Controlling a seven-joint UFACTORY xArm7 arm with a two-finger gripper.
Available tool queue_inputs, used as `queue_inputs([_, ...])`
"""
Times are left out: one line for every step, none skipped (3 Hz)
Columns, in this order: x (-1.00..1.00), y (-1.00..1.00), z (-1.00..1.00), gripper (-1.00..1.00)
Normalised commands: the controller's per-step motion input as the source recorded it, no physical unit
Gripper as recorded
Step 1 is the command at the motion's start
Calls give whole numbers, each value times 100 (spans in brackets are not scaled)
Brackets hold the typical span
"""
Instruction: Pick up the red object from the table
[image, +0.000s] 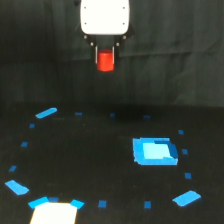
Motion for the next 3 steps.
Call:
queue_inputs([42,26,31,-100])
queue_inputs([8,0,16,-100])
queue_inputs([1,-10,13,-99])
